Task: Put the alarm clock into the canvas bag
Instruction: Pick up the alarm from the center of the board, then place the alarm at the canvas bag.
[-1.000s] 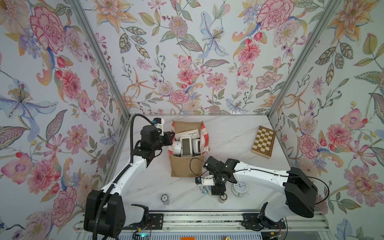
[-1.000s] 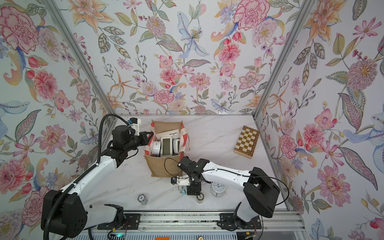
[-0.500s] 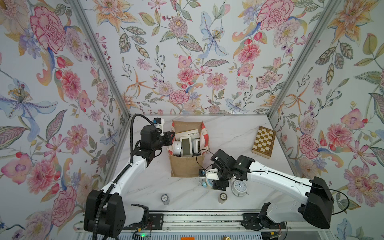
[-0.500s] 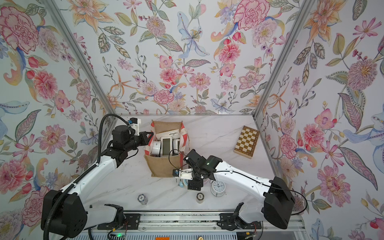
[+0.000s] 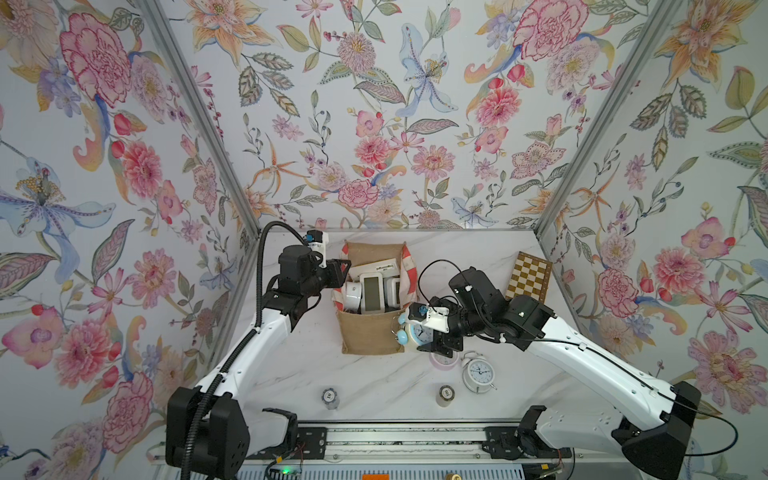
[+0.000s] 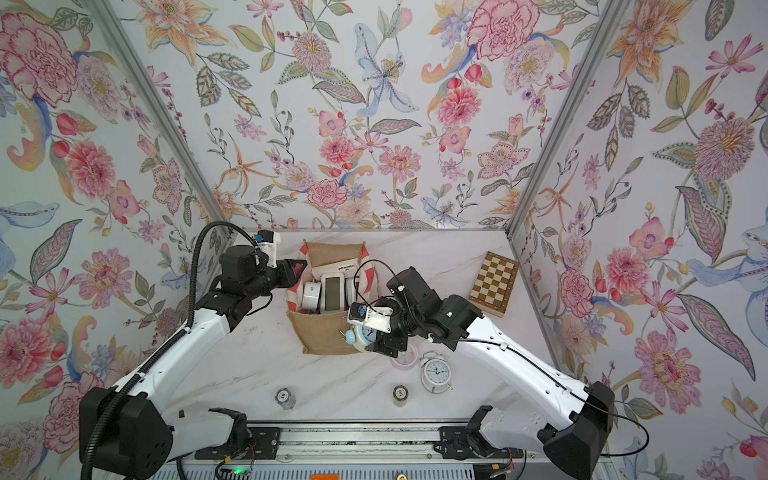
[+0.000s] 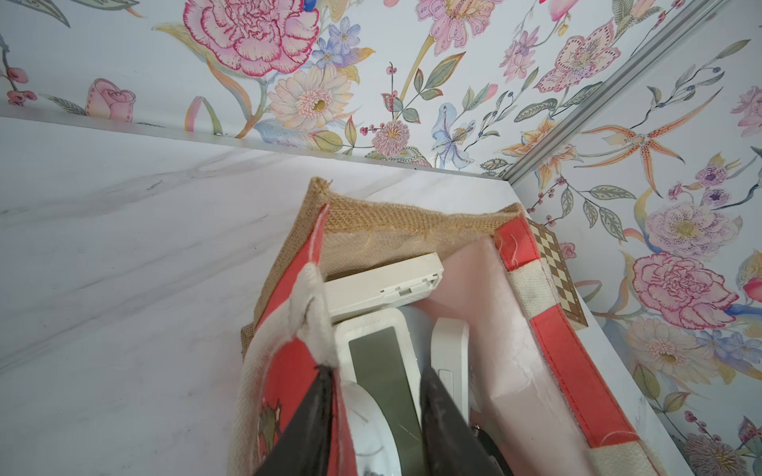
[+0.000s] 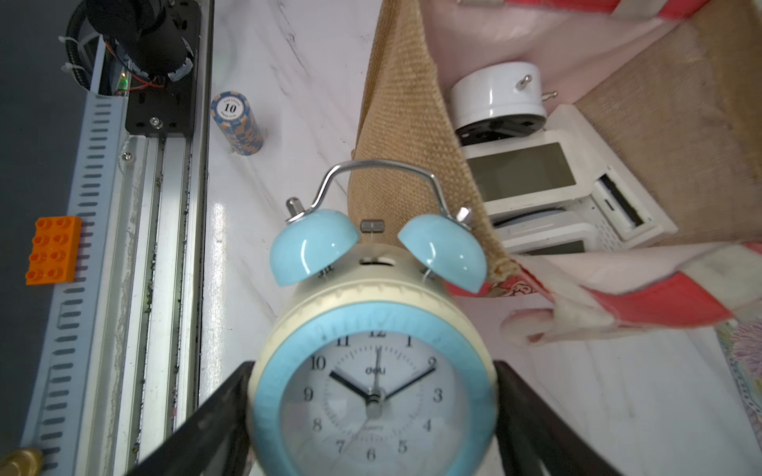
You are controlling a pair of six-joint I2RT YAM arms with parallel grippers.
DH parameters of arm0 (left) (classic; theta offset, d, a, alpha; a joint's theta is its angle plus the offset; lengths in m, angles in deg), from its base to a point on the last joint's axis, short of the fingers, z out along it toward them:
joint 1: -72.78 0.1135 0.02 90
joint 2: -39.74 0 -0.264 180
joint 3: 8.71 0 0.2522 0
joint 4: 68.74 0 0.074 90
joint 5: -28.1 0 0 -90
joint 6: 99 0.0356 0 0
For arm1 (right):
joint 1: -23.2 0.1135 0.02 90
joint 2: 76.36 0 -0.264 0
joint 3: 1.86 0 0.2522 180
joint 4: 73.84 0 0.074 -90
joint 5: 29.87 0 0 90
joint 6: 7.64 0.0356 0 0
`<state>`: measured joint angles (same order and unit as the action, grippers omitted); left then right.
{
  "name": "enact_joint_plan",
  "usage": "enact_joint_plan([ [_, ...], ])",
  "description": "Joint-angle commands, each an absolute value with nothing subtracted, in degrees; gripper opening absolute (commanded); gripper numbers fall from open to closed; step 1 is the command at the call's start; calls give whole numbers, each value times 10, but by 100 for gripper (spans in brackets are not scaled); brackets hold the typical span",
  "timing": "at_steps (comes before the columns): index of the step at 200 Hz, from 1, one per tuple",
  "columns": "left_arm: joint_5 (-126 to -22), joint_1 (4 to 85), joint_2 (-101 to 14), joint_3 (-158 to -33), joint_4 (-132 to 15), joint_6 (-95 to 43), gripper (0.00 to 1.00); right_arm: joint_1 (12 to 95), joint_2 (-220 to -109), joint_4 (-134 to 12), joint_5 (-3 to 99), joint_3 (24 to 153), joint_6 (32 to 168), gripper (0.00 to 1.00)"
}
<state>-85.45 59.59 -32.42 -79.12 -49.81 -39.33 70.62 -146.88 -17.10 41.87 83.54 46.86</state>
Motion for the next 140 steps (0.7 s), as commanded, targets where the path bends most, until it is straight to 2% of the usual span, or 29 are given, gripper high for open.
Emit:
enact_joint_plan([
  [1,-837,591,-309,-822,-437,-351,42,695,-1479,-212,376,890,482,54],
  [56,-810,591,-286,-825,-374,-323,49,683,-1532,-299,330,969,513,54],
  [95,-819,592,-287,-814,-359,-321,50,679,-1595,-317,340,1031,526,53],
  [140,-872,591,-298,-804,-359,-330,34,672,-1678,-315,335,1097,549,53],
])
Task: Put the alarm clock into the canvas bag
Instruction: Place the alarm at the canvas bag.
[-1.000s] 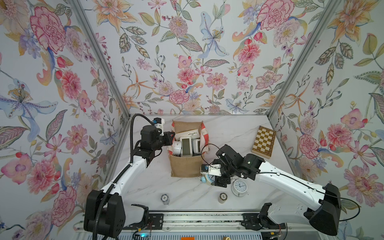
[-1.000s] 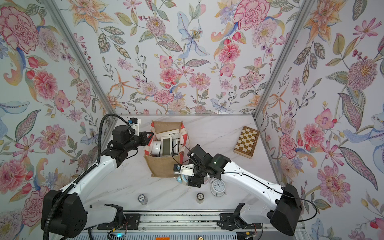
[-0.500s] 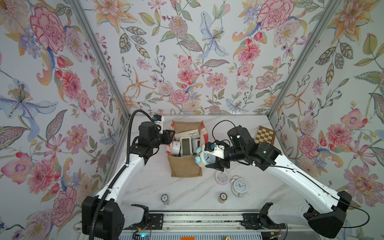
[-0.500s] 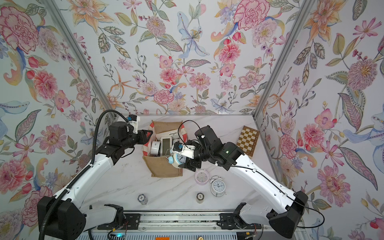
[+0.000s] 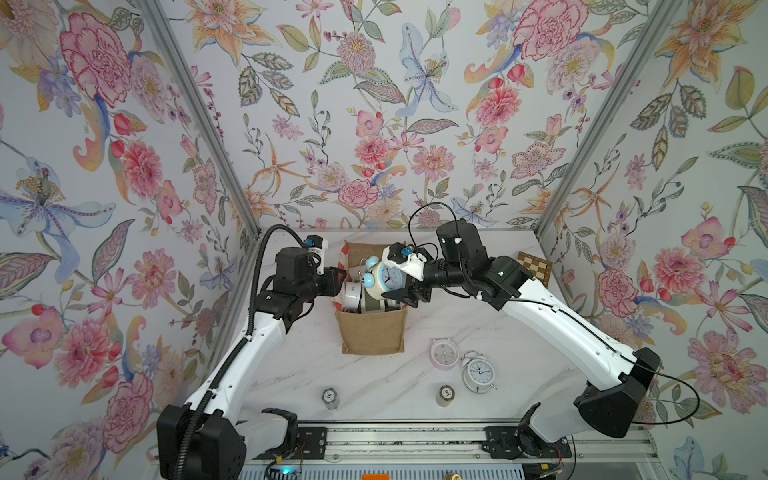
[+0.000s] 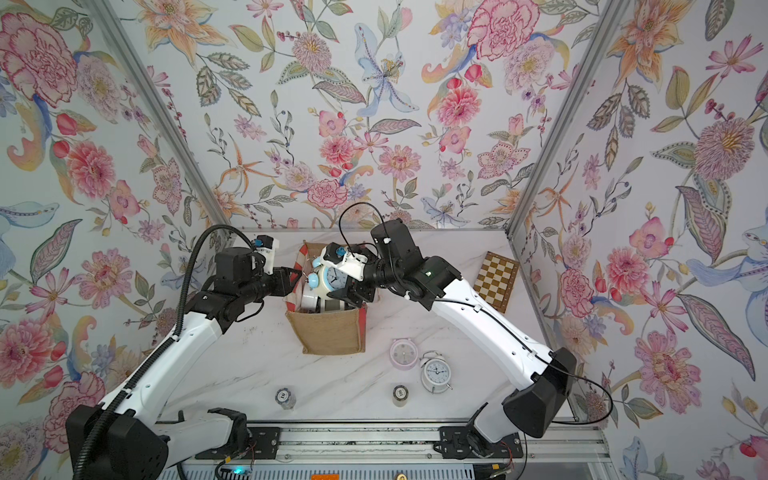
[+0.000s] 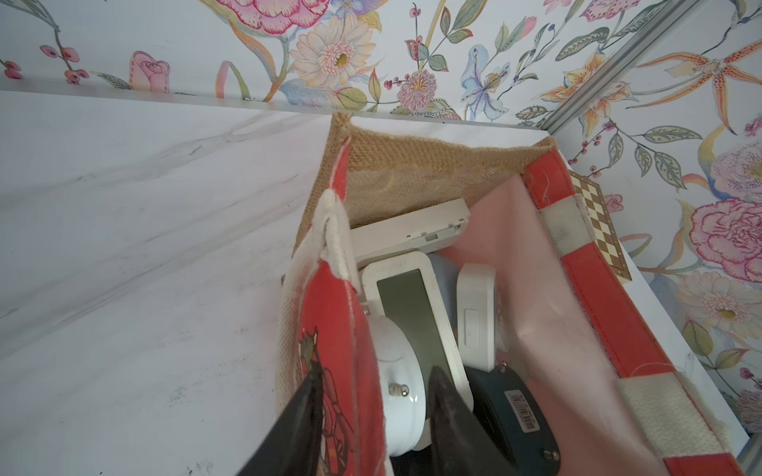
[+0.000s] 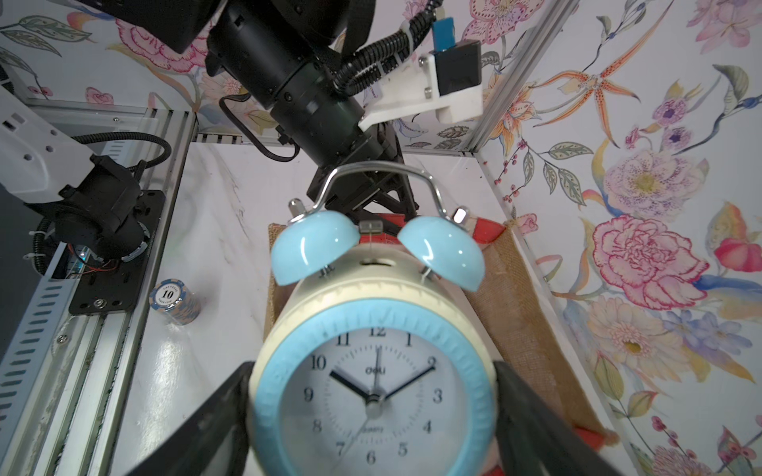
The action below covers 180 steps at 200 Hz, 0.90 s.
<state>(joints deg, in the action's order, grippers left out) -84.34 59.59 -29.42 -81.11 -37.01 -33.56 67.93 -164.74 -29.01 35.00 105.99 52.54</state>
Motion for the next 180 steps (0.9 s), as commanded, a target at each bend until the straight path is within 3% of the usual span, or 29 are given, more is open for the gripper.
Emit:
enact_joint_plan([
  [1,-871,591,-298,-804,-359,-330,34,672,-1679,-315,334,1098,550,53],
  [20,-857,591,-288,-799,-359,-324,22,670,-1707,-310,323,1112,557,53],
  [83,-871,591,-284,-794,-407,-344,0,670,-1766,-307,262,1113,582,51],
  [180,-864,592,-263,-801,-441,-360,0,685,-1835,-225,223,1106,544,49],
])
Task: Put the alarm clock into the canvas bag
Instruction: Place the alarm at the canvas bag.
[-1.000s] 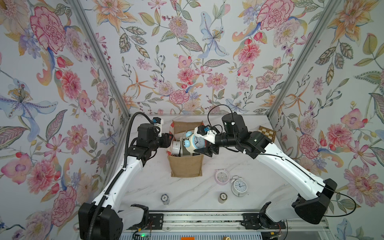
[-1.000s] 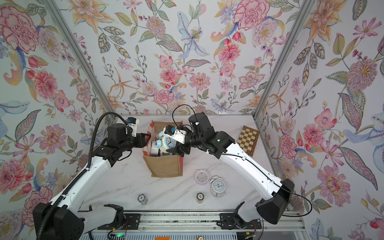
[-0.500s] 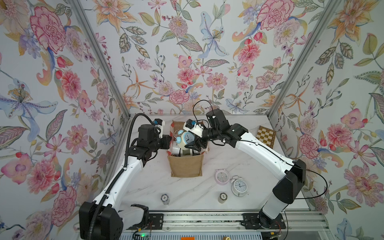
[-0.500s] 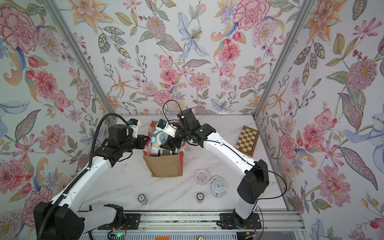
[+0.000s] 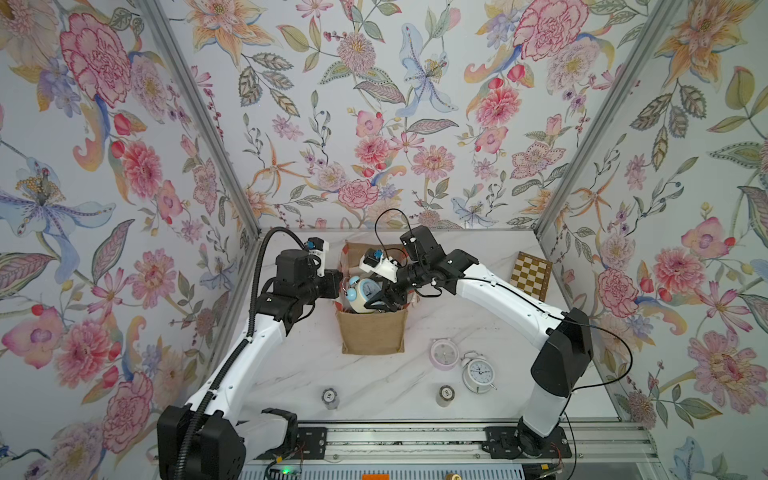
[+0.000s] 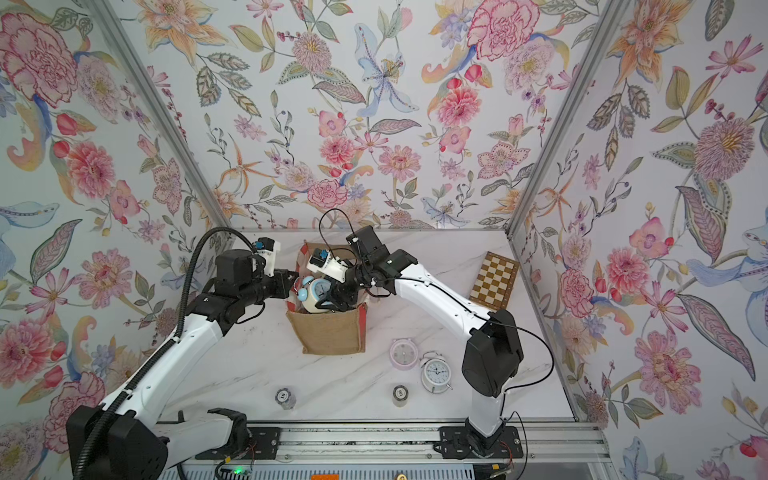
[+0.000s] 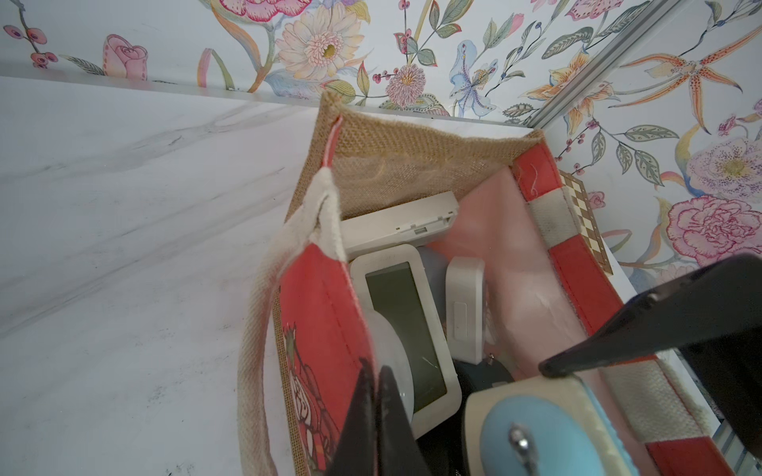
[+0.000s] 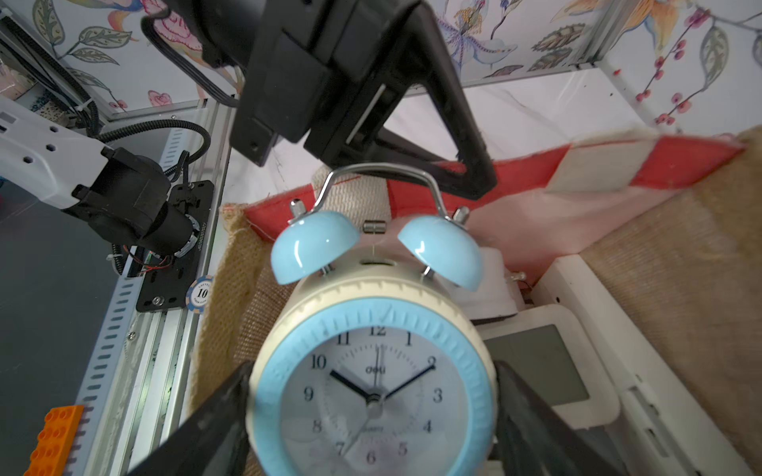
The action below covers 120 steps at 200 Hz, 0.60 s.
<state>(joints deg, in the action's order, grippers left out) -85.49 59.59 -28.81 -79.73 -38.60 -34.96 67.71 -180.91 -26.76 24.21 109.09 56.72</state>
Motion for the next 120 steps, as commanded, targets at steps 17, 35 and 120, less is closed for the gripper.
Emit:
enact_joint_plan([
  [17,-866,592,-264,-804,-443,-362,0,692,-1854,-190,240,1117,525,49],
  [35,-867,592,-263,-805,-448,-365,0,699,-1870,-161,266,1125,506,49],
  [120,-867,592,-262,-809,-452,-370,0,738,-1952,-41,470,1184,427,49],
])
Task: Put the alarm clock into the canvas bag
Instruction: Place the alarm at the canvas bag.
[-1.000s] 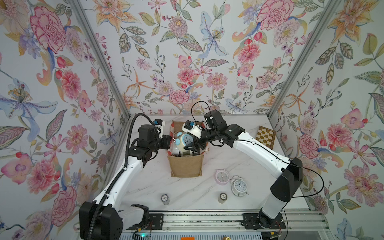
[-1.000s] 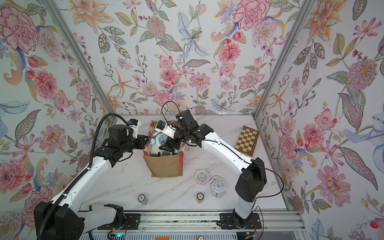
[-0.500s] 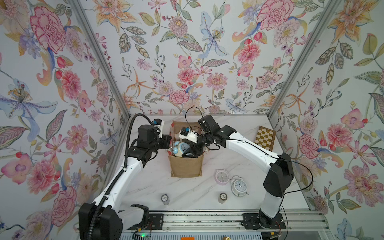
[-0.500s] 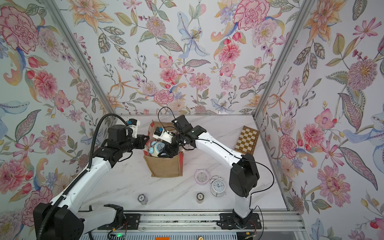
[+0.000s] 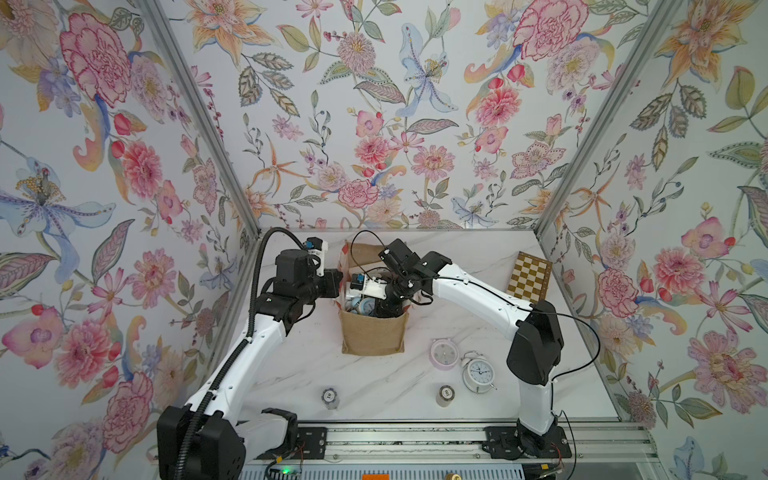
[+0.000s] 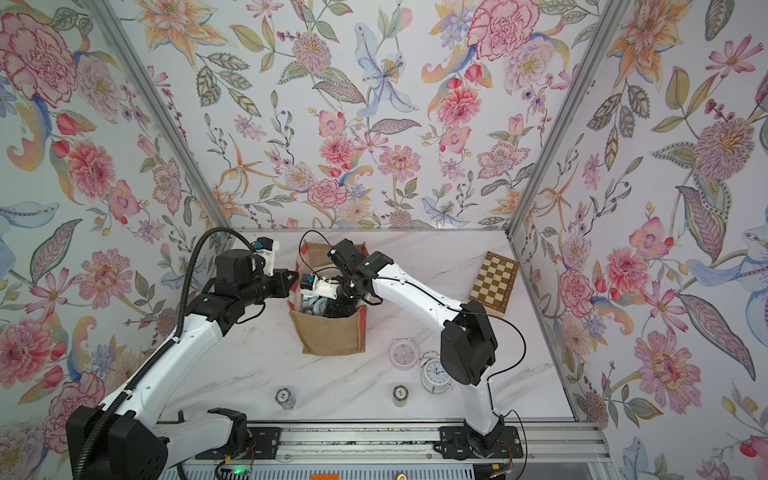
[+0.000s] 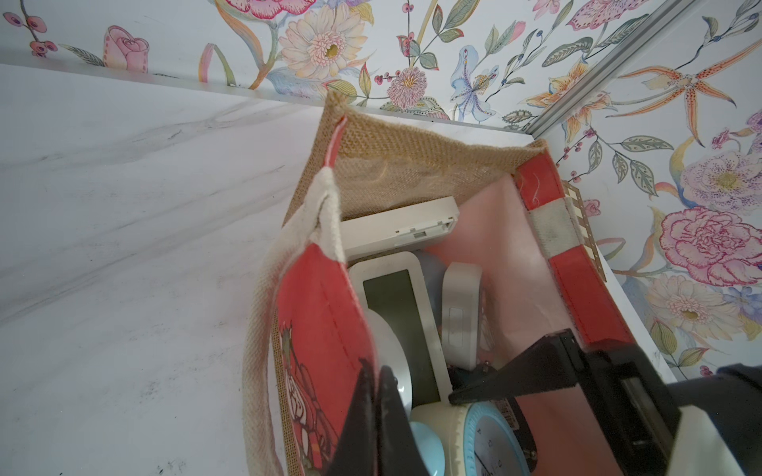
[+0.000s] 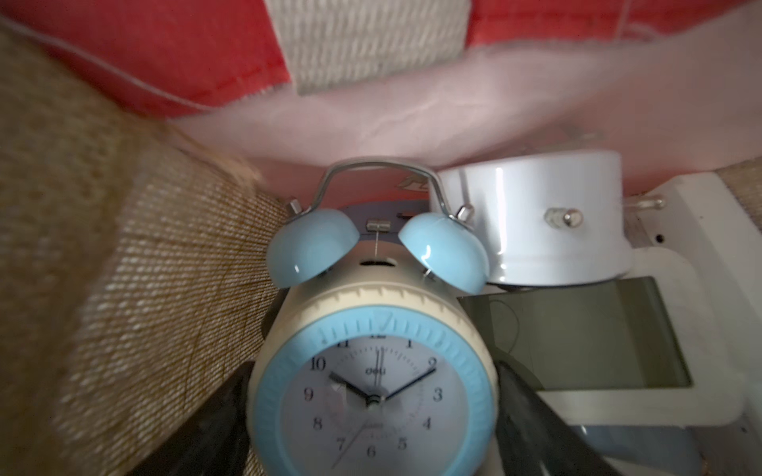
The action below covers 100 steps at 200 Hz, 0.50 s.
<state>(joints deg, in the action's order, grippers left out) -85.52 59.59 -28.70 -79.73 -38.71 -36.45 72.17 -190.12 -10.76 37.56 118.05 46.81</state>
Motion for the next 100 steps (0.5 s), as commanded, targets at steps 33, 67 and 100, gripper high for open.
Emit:
enact_joint_plan([
  [33,-859,592,-256,-807,-451,-370,0,749,-1967,-27,498,1189,413,51],
  [67,-848,592,-256,-806,-448,-365,0,750,-1943,-1,402,1188,379,58],
  [100,-847,591,-259,-803,-450,-365,0,742,-1901,0,296,1174,356,69],
])
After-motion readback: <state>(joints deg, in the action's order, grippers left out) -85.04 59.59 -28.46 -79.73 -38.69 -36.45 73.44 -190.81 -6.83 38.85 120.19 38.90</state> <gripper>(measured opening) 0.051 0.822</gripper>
